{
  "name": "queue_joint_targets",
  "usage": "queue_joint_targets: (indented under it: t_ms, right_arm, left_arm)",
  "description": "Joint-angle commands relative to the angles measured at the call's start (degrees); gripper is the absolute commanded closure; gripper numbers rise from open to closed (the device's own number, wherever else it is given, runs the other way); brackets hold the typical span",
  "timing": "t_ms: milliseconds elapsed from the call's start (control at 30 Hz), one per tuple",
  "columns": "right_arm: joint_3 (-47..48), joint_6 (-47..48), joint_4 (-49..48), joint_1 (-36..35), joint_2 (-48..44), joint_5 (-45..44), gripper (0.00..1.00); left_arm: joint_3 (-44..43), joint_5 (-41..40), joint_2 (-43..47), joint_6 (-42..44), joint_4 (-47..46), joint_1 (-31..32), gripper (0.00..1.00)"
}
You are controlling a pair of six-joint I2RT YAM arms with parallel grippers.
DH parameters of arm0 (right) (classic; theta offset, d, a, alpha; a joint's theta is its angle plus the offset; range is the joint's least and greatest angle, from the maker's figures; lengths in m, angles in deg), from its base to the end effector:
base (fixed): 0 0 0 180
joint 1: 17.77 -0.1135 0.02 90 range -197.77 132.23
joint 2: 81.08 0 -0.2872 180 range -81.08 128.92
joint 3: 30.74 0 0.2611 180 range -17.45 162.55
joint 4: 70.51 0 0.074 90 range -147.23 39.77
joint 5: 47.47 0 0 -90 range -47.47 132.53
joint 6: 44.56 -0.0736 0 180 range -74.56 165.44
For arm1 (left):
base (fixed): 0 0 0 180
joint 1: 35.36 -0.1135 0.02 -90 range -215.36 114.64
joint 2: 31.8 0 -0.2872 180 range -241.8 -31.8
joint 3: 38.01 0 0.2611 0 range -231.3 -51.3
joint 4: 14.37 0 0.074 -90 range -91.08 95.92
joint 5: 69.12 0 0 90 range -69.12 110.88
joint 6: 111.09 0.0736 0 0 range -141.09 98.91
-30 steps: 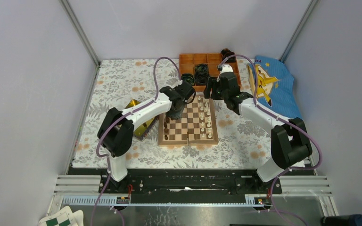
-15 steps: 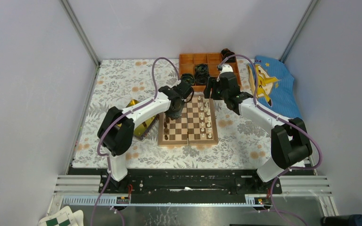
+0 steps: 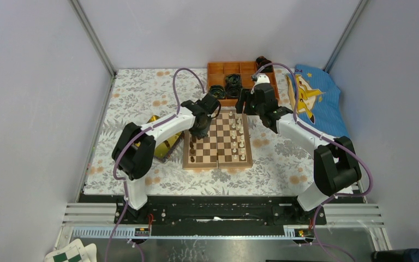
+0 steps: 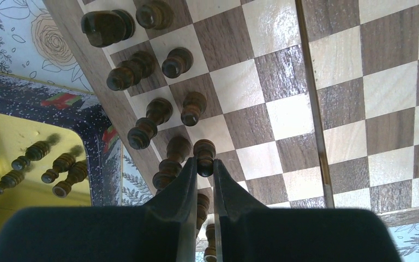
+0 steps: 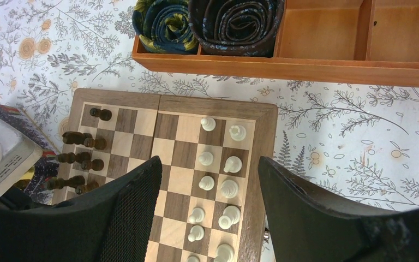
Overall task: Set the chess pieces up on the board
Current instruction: Place the chess piece on the chessboard.
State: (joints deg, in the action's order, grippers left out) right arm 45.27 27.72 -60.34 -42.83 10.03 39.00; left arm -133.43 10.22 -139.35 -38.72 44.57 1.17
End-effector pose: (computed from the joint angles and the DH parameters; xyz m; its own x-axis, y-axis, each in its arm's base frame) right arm 0.3742 0.1700 0.2697 -0.4817 0.1101 -0.8694 -0.2370 0.9387 0.2502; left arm 0.3370 -0.2327 0.1941 -0.8870 0.2866 -0.3622 0.2813 0.9572 0.0685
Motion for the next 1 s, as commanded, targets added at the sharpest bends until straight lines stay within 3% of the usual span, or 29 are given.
queue_joint_targets:
  t_ms: [0,967]
  right_arm:
    - [0.21,0.31,-2.43,0.36,-1.05,-0.09,0.27]
    - [0.21,0.31,-2.51,0.37,-0.58,0.21,0.27]
  left_arm:
    - [0.75,1.39,0.22,0.75,-3.01,-0.58,1.00]
    - [2.46,2.66,-0.75,0.71,-4.98,-1.47,0.96]
